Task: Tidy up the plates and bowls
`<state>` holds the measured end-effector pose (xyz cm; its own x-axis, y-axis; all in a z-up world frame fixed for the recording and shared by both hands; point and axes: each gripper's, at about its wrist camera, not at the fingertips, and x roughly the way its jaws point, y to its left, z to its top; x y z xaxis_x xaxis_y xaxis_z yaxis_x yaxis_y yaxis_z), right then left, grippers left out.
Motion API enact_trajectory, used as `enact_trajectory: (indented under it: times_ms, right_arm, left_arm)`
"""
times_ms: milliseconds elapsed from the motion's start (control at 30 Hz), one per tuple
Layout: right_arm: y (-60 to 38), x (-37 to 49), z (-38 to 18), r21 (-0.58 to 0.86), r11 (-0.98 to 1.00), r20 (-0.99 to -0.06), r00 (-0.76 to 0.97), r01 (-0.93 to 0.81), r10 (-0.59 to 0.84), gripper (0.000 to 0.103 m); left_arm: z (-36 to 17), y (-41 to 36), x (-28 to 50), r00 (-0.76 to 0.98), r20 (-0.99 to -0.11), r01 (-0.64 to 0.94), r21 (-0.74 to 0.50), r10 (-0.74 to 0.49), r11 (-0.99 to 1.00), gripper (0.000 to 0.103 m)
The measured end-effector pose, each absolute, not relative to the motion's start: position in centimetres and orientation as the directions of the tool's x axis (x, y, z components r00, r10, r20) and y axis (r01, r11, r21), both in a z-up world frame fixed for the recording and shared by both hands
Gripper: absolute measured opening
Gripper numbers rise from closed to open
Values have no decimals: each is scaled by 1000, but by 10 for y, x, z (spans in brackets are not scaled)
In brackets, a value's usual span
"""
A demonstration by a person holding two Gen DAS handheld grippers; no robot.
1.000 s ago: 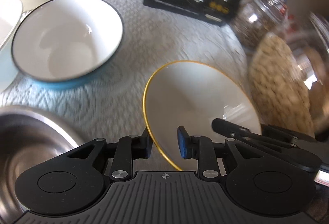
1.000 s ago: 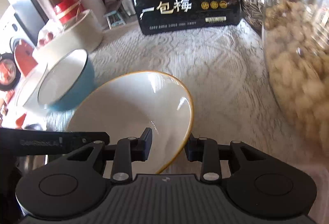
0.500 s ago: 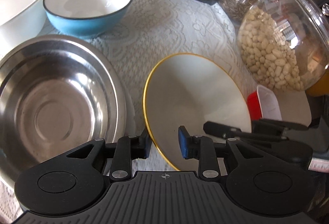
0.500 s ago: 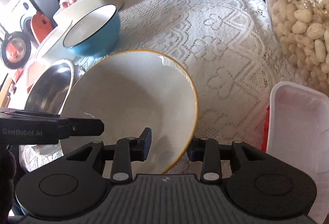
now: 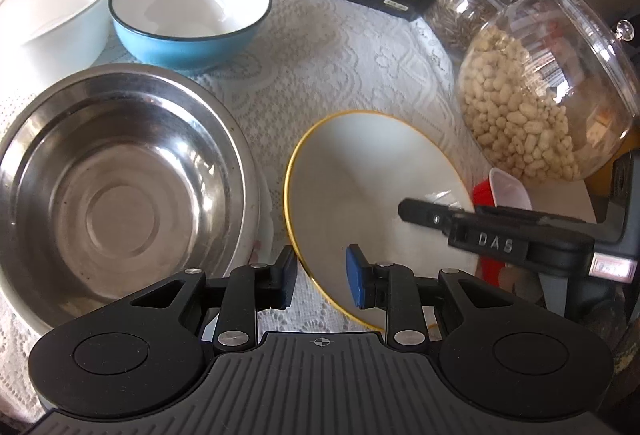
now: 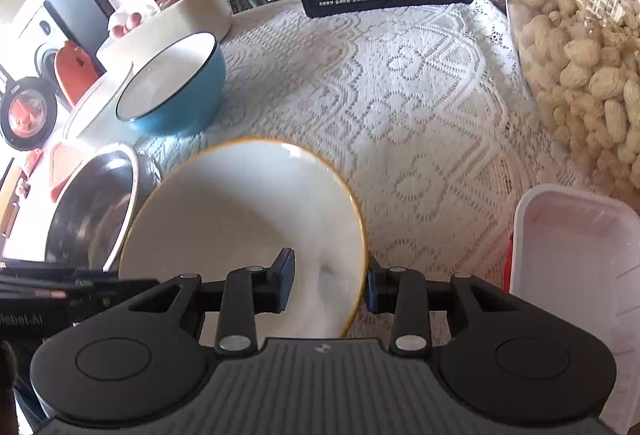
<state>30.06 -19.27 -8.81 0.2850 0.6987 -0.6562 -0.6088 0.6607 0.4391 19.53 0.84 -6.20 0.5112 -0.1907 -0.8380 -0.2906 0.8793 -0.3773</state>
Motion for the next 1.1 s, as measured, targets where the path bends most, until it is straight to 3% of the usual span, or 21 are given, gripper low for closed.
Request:
enact_trajectory:
  times_ms: [500,767,867,1100]
  right_arm:
    - [-196,302,-81,367,721,-681,357,-588,639,35]
    - [-190,306,-25,271,780,-656,485,-565,579,35]
    - [-174,310,-2,254,787,-655,499,-563,568,35]
    - [-100,326,17,306,751,-685,413,-585,600,39]
  left_arm:
    - [-49,20,201,538,-805,-209,-417,-252,885,29]
    - [5,84,223,664,-712,-155,-428,-226,891,29]
    - [20,108,257,675,-719,-125,-334,-167,934,30]
    - [-8,186,298,668,-736,-227,-345,-112,911,29]
